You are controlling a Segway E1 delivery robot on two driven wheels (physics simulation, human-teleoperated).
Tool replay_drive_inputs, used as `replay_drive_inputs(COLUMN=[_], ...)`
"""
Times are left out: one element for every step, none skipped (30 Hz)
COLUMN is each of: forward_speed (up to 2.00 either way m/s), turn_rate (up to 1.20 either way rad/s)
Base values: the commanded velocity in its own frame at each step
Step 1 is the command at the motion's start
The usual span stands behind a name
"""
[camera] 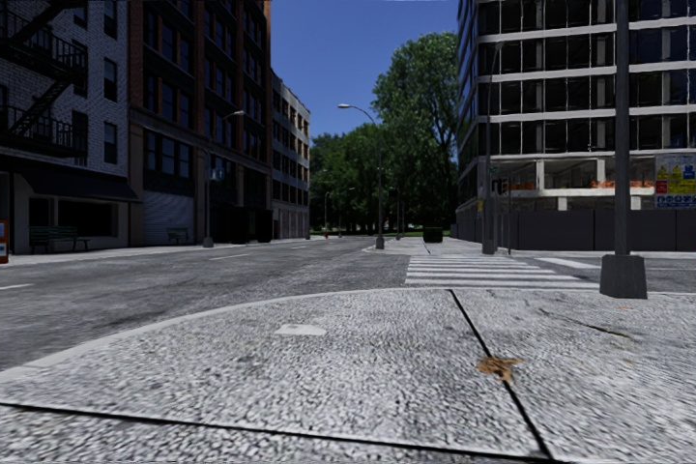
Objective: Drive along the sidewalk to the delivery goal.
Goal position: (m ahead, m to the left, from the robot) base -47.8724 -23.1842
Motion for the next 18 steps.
replay_drive_inputs(forward_speed=[0.0, 0.0, 0.0, 0.0, 0.0, 0.0, 0.0, 0.0, 0.0, 0.0, 0.0, 0.0, 0.0, 0.0, 0.0, 0.0, 0.0, 0.0], turn_rate=[-0.57, -0.58, -0.58, -0.58, -0.58, -0.58, -0.58, -0.58, -0.58, -0.58, -0.58, -0.58, -0.58, -0.58, -0.58, -0.58, -0.58, -0.58])
